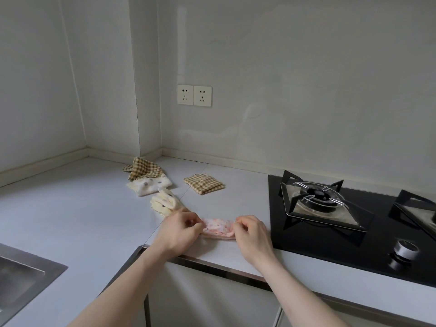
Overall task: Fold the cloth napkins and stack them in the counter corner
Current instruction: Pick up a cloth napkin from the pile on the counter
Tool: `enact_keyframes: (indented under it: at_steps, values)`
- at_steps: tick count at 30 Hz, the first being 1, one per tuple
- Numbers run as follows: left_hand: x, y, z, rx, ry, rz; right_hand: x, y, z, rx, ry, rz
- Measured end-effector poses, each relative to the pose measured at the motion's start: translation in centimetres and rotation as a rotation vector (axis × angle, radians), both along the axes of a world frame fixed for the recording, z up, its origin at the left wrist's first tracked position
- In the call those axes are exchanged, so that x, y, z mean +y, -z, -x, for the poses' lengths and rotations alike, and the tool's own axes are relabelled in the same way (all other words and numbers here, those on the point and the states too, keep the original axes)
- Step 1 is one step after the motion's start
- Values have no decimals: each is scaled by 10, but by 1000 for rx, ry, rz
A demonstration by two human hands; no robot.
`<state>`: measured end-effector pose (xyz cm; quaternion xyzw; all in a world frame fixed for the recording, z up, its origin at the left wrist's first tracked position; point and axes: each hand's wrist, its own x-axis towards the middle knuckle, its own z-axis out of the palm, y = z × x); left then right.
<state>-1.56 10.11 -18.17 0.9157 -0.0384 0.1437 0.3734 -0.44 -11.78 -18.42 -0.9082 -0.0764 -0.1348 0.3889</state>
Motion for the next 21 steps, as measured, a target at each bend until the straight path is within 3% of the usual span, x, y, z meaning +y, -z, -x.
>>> enact_keyframes:
  at_steps: [10, 15, 21]
  values:
    - [0, 8, -5, -103, 8, -145, -6, -2, 7, 16, -31, 101]
    - [2, 14, -10, -41, 46, -192, -6, 7, 3, 64, -41, 19]
    - [2, -8, -7, 219, 102, 67, -11, -6, 1, 266, -40, -86]
